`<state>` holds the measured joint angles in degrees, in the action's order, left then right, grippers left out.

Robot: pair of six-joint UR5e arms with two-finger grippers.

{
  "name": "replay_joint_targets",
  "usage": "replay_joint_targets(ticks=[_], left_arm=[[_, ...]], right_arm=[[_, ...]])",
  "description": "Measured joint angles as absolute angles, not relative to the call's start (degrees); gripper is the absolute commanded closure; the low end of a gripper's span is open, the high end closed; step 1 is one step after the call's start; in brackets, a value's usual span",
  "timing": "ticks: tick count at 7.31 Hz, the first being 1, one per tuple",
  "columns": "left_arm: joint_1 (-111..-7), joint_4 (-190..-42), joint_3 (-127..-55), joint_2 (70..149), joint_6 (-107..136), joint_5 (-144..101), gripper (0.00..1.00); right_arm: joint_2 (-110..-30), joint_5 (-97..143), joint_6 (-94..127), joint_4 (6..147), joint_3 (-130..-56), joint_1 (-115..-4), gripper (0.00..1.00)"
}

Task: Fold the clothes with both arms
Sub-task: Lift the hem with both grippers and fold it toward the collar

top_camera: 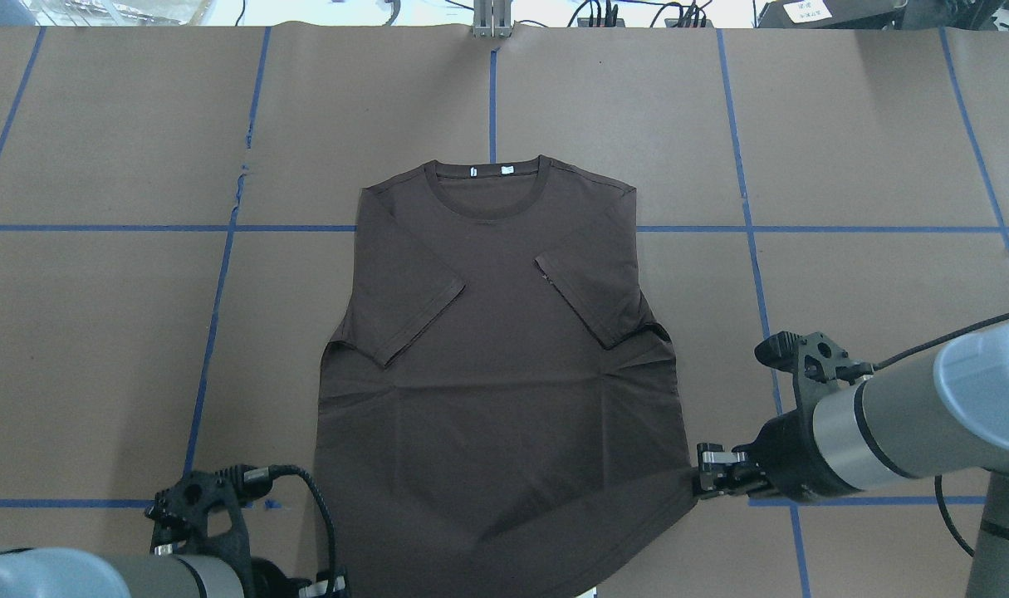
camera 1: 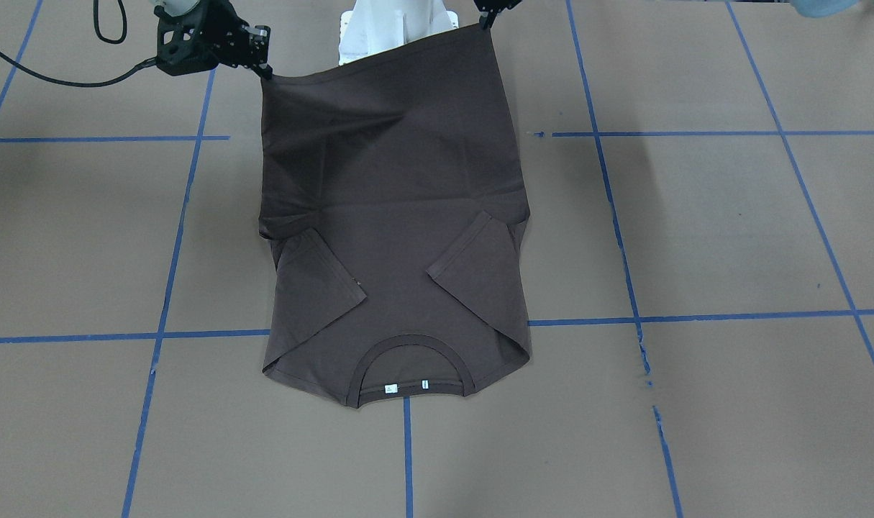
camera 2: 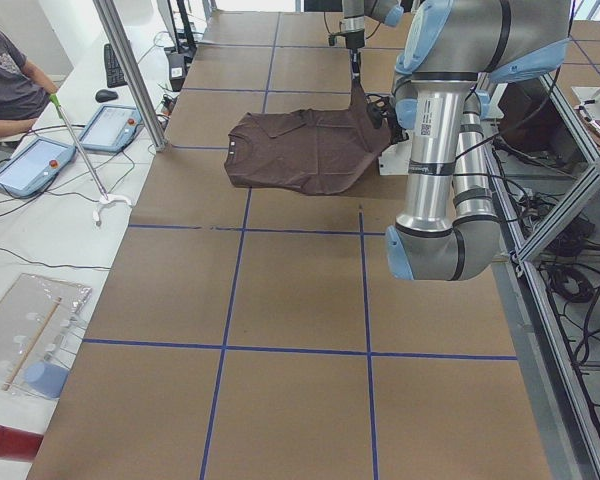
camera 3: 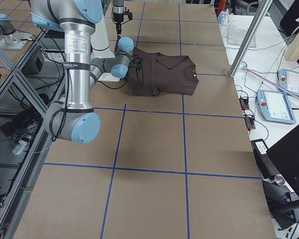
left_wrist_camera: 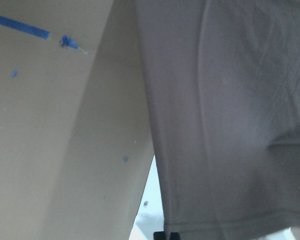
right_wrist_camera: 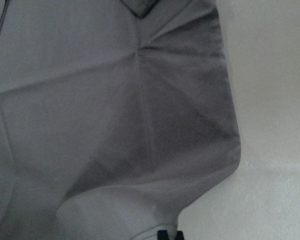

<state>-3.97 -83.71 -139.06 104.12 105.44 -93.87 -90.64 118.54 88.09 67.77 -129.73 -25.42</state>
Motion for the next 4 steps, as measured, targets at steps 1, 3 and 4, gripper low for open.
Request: replay_joint_targets(ticks=[1, 3, 4], left_arm=[[-8.7, -83.6, -137.8, 104.9, 102.9, -94.5, 1.00], [-18.5, -83.6, -134.3, 105.7, 95.7, -97.7, 1.00], [-22.0, -83.8, -131.3, 106.8, 92.7, -98.5, 1.00]], right_arm=[[-88.8, 118.6, 87.4, 67.6, -127.3, -28.9, 1.00], [-84.2, 119.3, 86.1, 67.6, -121.2, -36.2, 1.00], [-81.7, 119.6, 84.8, 67.6, -118.0, -39.3, 1.00]])
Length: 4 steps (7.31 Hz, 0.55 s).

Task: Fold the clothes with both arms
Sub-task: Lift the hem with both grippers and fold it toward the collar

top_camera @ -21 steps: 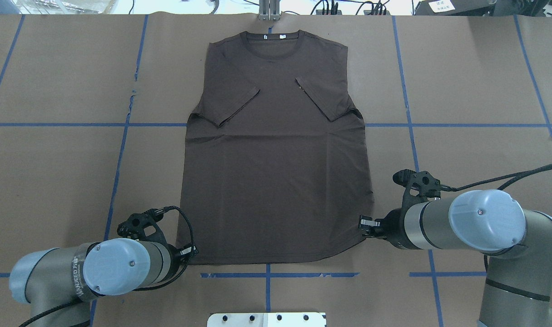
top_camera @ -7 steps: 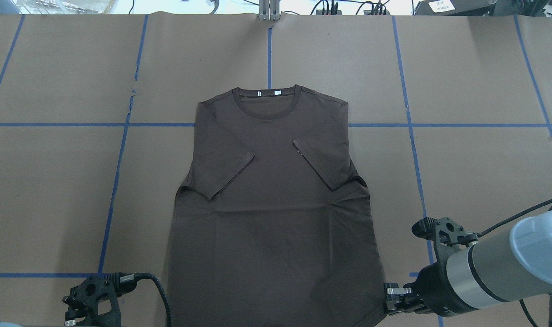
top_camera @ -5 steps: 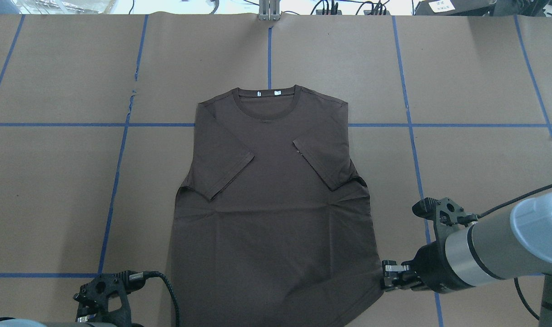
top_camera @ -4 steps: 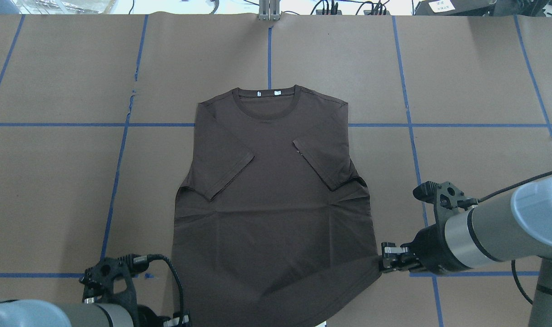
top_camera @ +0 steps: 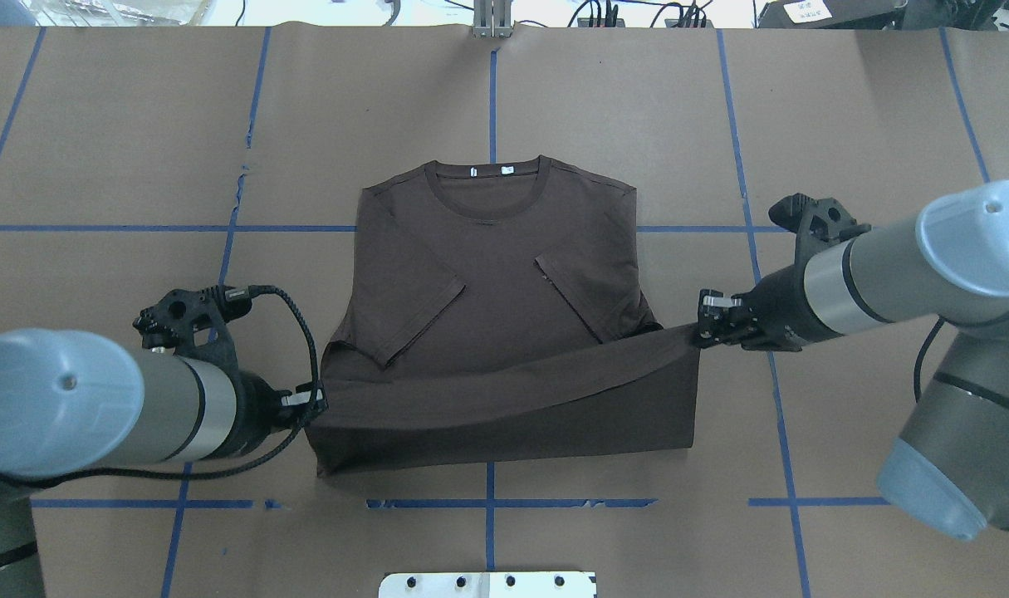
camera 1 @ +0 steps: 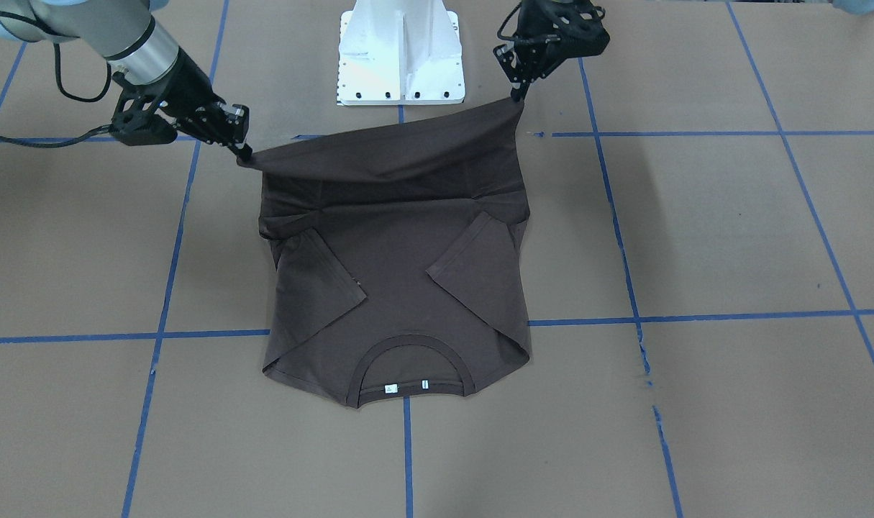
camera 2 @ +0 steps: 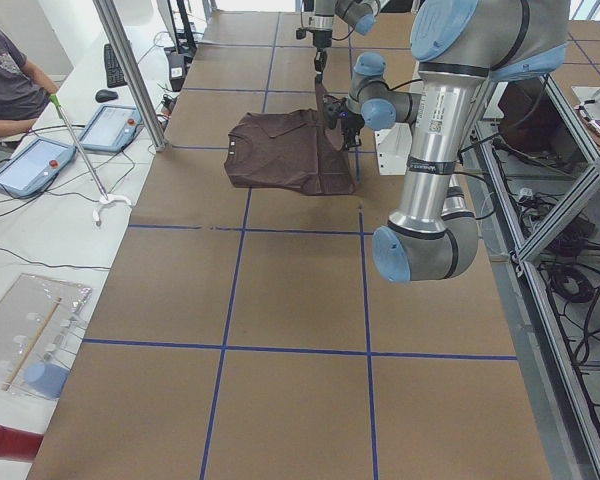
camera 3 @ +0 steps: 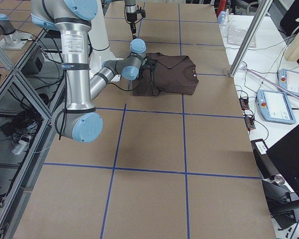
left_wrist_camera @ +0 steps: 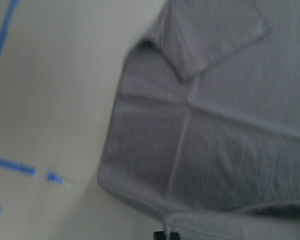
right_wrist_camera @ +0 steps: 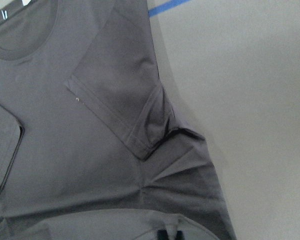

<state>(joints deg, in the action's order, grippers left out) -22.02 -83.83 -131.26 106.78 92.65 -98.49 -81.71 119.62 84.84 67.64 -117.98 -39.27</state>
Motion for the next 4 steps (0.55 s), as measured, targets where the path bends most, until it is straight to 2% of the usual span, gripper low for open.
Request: replay_joint_targets(ticks=[4], left_arm=[[-34.1, -90.4, -116.2, 113.9, 83.6, -101.3, 1.00]], right_arm=[[-67.5, 119.8, 83.5, 67.7, -100.7, -46.9, 1.00]])
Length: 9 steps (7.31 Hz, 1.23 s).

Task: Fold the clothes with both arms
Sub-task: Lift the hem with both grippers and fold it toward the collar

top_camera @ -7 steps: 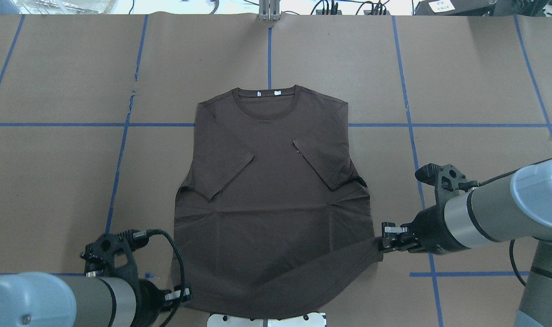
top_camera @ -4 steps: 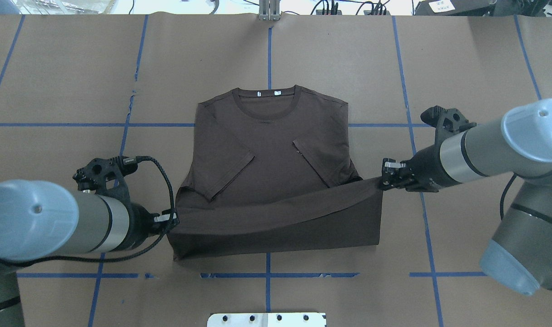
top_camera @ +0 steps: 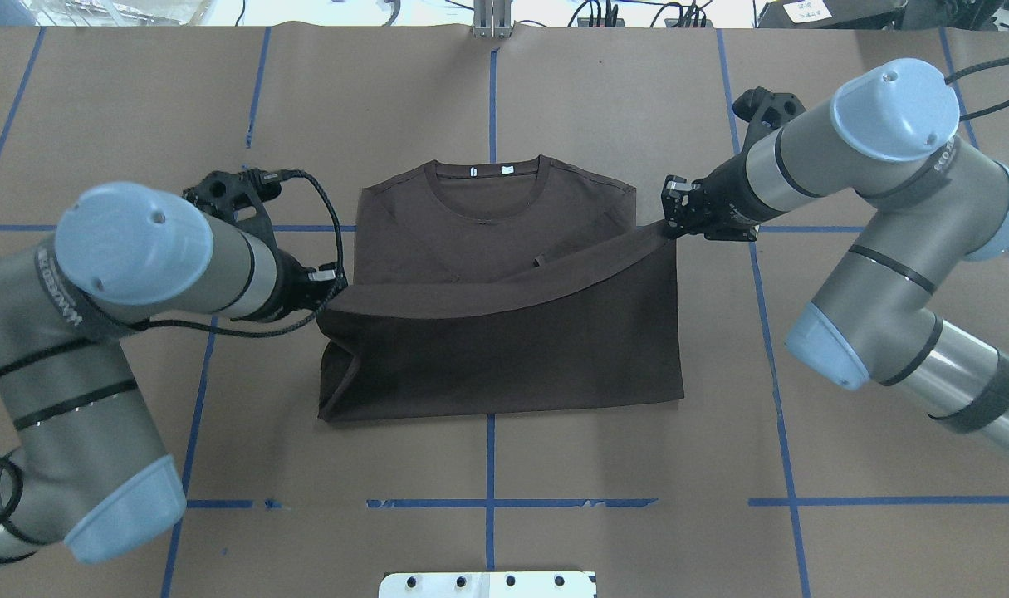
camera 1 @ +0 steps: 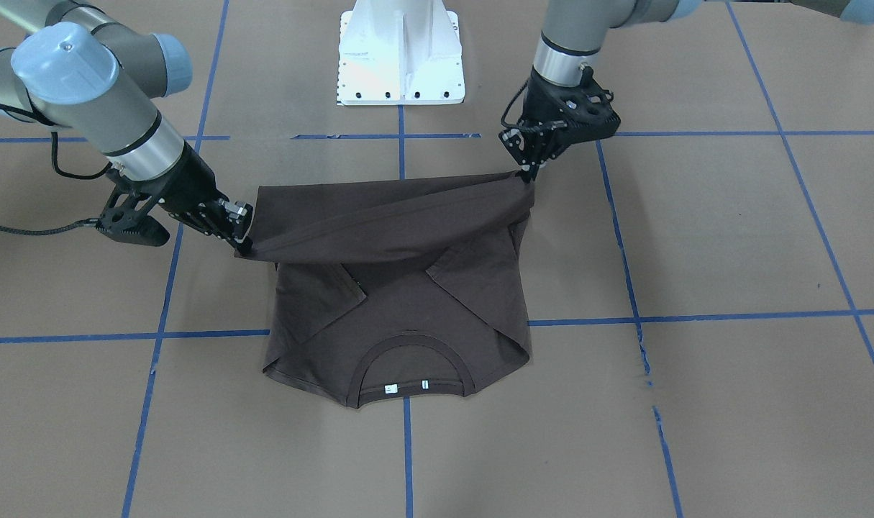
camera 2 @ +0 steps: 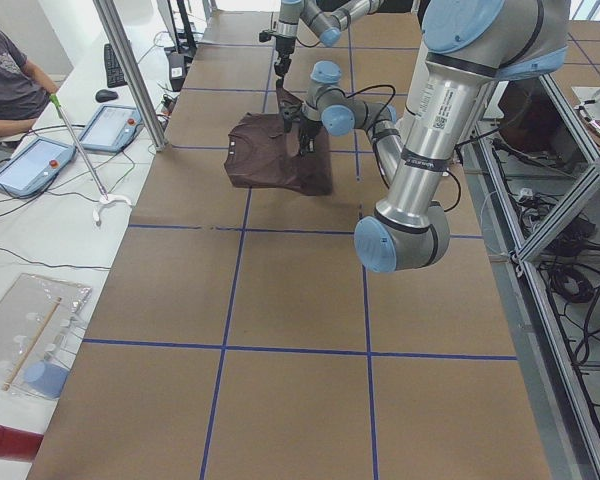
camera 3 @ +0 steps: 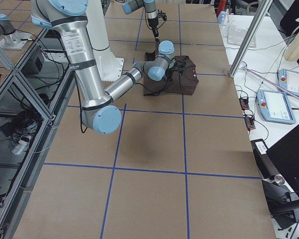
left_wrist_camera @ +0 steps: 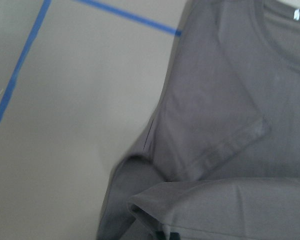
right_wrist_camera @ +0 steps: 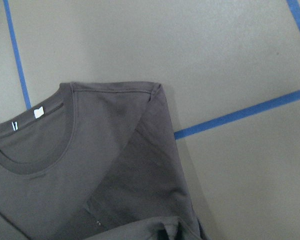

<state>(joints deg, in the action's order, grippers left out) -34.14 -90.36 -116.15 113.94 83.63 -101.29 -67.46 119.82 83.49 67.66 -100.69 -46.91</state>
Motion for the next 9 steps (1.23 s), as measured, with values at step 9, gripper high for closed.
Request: replay_joint_targets(ticks=[9], left_arm=[[-42.2, -108.5, -92.0, 120.5, 78.8, -102.3, 1.00]], right_arm=[[-56.5, 119.4, 83.5, 64.9, -81.5, -50.1, 1.00]])
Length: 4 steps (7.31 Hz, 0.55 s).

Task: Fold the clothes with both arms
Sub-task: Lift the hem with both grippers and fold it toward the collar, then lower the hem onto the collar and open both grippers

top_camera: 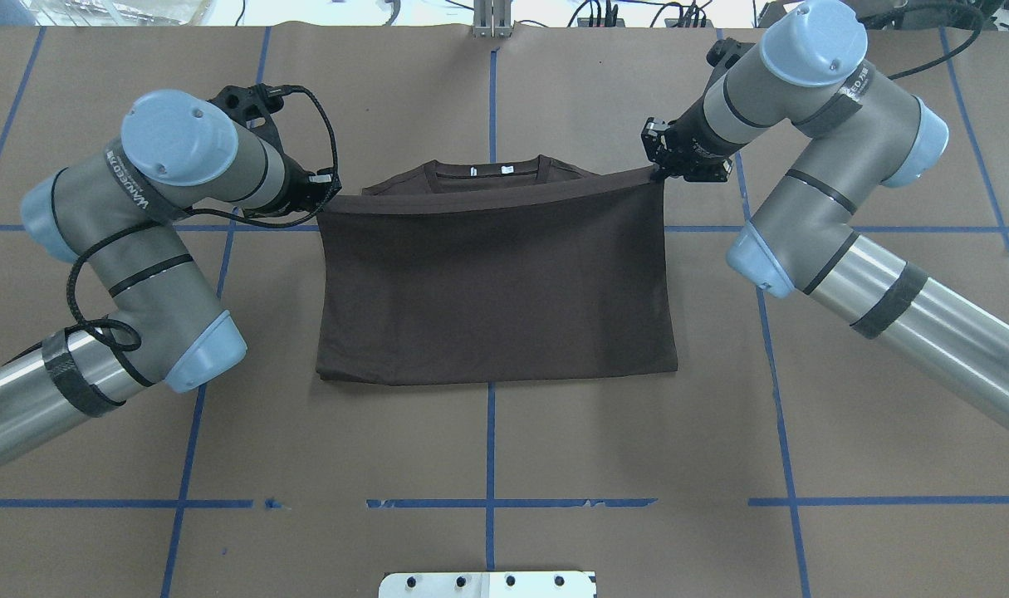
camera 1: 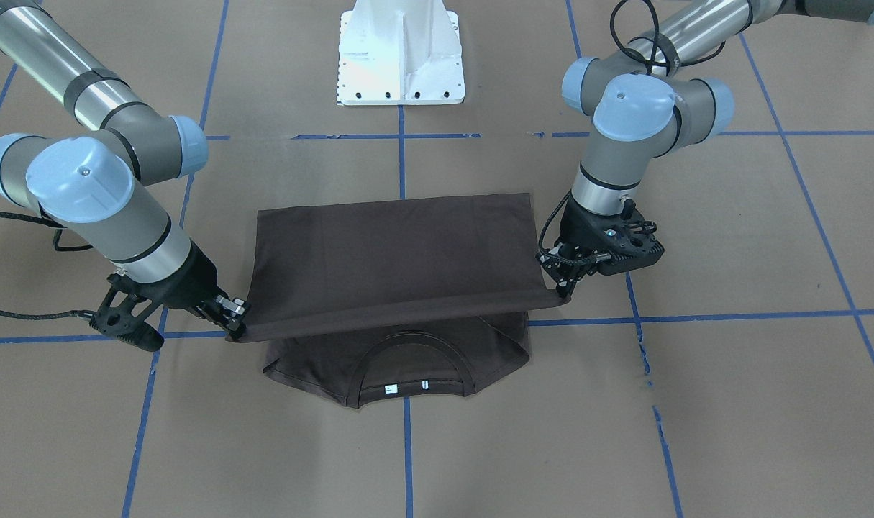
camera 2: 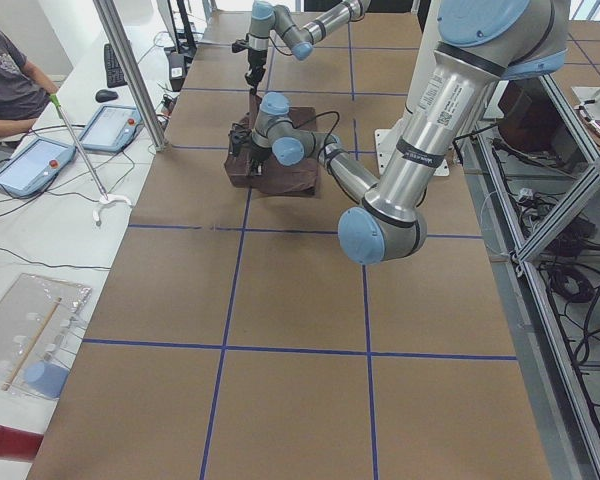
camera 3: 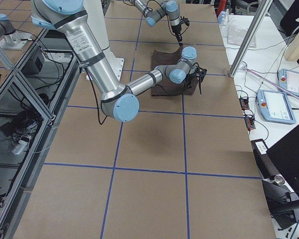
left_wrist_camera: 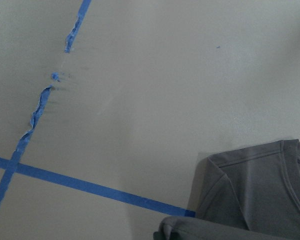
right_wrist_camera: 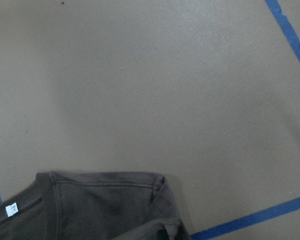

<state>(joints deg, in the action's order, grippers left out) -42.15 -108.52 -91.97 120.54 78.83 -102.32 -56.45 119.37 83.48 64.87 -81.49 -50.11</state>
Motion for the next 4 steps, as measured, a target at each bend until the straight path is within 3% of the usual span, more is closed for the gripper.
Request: replay_joint_targets(ticks=[4], left_arm=[[-43.7, -108.8, -85.4, 125.2, 78.7, -102.1, 1.00]], right_arm=[[-52.4, 119.3, 83.3, 64.6, -75.8, -51.3, 1.00]])
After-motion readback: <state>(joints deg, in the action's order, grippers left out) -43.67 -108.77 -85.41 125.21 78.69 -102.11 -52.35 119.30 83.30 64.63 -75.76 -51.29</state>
